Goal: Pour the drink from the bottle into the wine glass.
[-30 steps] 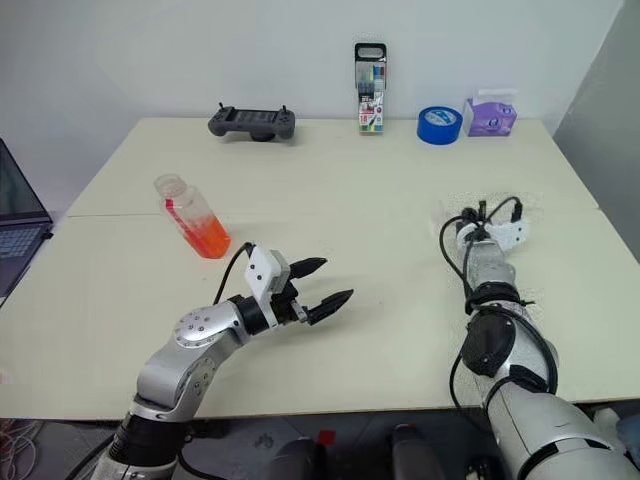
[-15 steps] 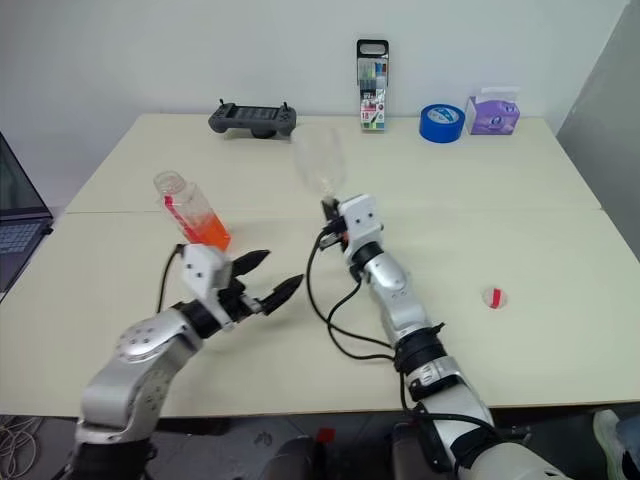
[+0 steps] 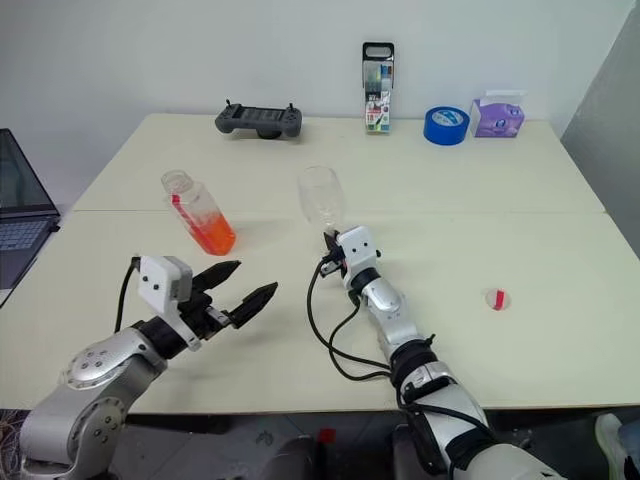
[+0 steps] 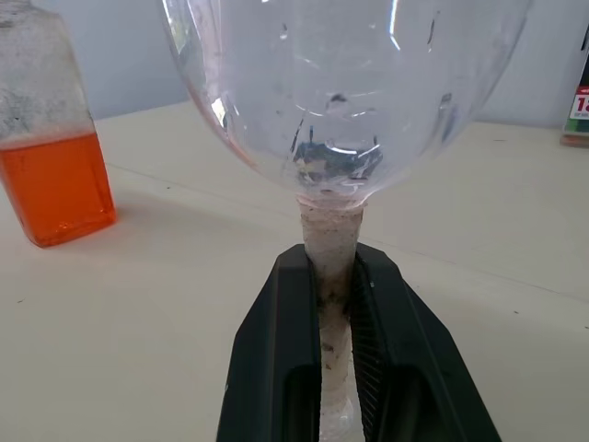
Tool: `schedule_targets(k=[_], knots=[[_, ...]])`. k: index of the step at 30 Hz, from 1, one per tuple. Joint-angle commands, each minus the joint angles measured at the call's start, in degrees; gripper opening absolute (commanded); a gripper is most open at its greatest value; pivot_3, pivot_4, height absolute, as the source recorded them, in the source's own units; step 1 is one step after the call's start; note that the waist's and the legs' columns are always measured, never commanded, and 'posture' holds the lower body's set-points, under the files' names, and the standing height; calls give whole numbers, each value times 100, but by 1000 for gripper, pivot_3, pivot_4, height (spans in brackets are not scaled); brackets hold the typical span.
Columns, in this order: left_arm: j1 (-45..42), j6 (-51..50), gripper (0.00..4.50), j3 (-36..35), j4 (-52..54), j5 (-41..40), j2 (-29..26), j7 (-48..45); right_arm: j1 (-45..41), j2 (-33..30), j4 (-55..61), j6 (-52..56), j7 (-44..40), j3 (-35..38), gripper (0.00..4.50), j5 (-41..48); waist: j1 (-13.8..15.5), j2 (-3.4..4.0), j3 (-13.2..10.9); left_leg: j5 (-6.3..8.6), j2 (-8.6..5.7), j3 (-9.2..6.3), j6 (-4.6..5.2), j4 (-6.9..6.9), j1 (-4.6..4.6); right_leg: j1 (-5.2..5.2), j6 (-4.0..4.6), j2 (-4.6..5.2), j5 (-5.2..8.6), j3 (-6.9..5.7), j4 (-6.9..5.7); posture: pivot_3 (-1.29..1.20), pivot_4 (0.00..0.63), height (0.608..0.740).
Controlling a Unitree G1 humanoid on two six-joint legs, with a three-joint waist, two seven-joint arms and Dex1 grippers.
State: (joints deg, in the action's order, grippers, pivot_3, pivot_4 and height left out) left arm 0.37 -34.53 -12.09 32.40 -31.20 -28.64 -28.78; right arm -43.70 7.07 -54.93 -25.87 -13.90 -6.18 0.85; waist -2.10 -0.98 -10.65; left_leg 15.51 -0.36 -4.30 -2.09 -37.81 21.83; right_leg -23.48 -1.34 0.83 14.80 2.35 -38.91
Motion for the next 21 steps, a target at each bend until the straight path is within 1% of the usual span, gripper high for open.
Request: schedule_targets(k=[1, 10, 21], knots=[[-130, 109, 4500, 14, 78, 21, -14, 36, 0, -32, -159, 28, 9, 115, 162, -12, 1, 0, 0, 0, 0, -2, 0, 1, -6, 7, 1, -1, 0, -1, 0, 0, 150, 740], [-377, 231, 4500, 128, -282, 131, -35, -86, 424, -157, 169, 461, -374, 156, 162, 98, 8, -2, 3, 0, -1, -6, 0, -1, -13, 17, 0, -22, 1, -3, 0, 0, 150, 740], [-432, 349, 4500, 155, -519, 254, -57, -173, 362, -154, 518, 1163, -745, 169, 162, 178, 9, -3, 4, 0, 1, -6, 0, 0, -15, 18, 0, -21, 1, -2, 1, 0, 150, 740]])
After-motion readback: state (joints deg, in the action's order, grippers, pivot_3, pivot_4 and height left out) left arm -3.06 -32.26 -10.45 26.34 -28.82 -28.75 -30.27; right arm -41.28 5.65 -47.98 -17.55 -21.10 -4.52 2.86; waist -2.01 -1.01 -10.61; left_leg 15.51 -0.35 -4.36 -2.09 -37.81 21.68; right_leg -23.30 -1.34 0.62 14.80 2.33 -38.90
